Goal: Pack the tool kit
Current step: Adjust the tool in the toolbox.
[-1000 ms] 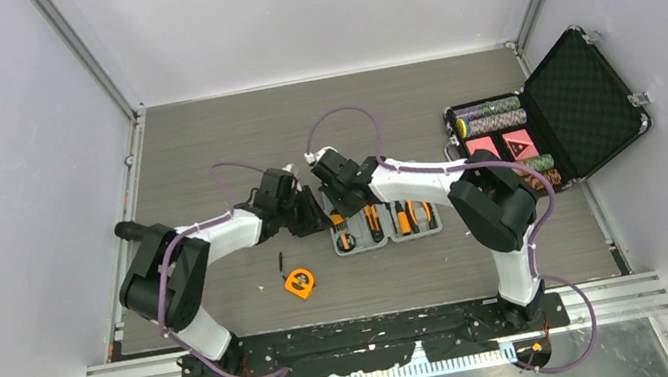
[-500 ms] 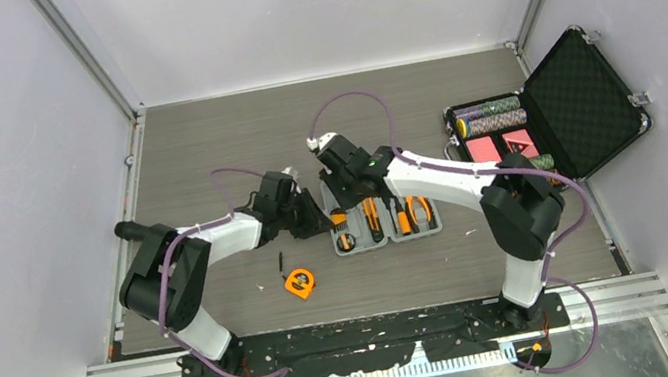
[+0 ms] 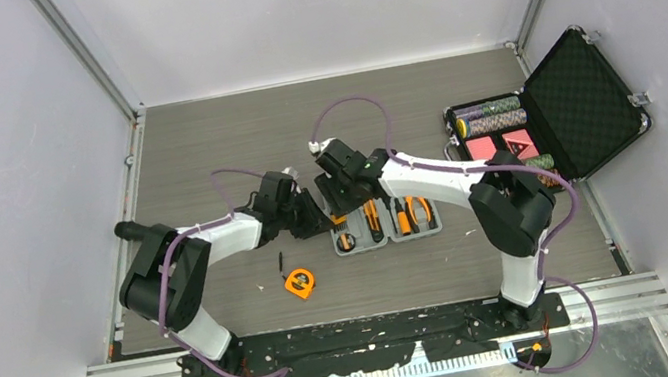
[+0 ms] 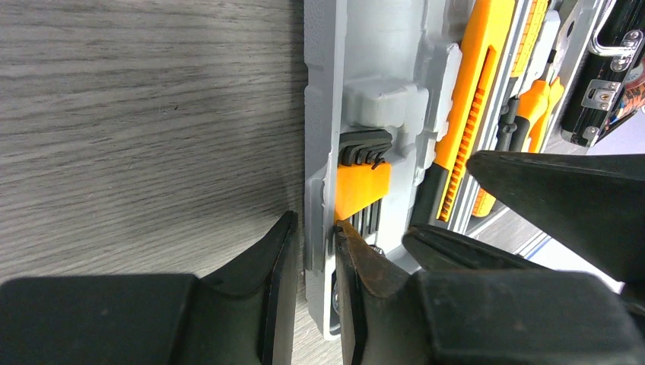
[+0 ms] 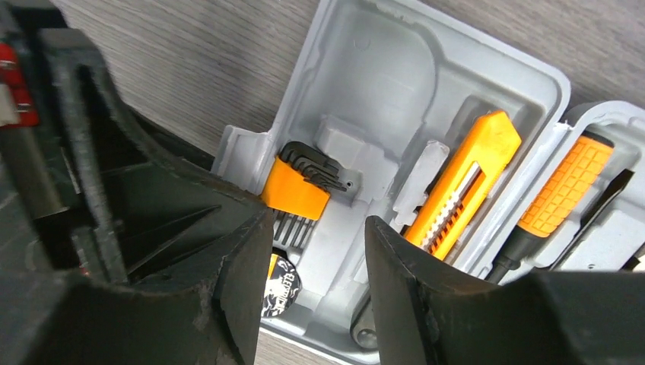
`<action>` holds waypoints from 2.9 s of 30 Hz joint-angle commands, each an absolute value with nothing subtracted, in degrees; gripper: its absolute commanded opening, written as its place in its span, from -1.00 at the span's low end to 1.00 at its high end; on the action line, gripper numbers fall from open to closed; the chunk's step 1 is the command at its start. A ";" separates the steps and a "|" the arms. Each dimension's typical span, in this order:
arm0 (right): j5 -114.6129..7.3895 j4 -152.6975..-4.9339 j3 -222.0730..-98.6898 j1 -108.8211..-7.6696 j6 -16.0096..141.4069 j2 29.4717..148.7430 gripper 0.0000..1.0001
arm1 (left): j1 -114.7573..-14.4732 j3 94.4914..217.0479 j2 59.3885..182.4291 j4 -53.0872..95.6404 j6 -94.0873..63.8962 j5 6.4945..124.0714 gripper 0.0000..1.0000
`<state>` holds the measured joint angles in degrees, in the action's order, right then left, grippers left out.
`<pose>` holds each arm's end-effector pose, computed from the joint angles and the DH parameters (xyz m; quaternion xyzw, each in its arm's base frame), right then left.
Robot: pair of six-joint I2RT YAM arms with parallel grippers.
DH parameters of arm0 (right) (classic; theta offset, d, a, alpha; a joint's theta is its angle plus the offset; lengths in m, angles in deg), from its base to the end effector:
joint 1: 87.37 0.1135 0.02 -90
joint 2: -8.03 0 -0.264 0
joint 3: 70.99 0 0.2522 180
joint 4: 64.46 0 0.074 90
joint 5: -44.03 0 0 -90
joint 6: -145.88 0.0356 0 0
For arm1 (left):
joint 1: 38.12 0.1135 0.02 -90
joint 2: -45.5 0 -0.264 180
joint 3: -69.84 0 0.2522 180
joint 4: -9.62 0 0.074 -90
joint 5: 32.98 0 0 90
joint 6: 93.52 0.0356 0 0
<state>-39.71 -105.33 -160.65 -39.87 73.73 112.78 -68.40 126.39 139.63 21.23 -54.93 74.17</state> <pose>0.2677 0.2864 0.2125 -0.2288 0.9271 0.1138 0.2742 0.2620 -0.1651 0.1412 -0.1188 0.9206 -0.3312 0.1694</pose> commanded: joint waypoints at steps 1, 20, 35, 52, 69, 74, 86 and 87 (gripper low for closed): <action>-38.51 -106.40 -161.02 -40.00 76.67 113.96 0.06 | -68.32 127.40 138.67 18.90 -55.97 74.49 -0.51; -38.50 -107.76 -159.14 -40.72 78.23 115.71 -0.12 | -67.47 130.70 141.60 18.21 -56.41 75.87 -0.51; -40.67 -105.83 -159.38 -41.89 81.05 117.40 -0.20 | -67.51 130.10 144.10 16.43 -57.22 76.95 -0.53; -37.51 -114.77 -165.27 -42.90 80.95 126.27 -0.33 | -68.62 129.80 144.93 16.16 -57.39 76.98 -0.64; -29.65 -118.79 -168.28 -37.49 77.50 141.37 -0.32 | -70.37 129.26 143.46 16.52 -58.44 76.45 -0.64; -30.29 -117.56 -167.67 -36.38 76.96 141.98 -0.32 | -70.55 128.26 143.39 15.36 -59.82 76.70 -0.64; -35.38 -107.78 -160.77 -41.51 75.94 117.74 -0.19 | -70.54 126.99 142.32 15.39 -60.23 75.98 -0.63; -35.35 -107.59 -160.82 -41.56 75.62 115.55 -0.18 | -70.51 127.06 142.01 15.76 -60.09 75.78 -0.63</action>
<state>-35.01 -112.11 -163.12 -39.71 76.57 119.33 -68.35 127.59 142.62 17.27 -59.37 74.32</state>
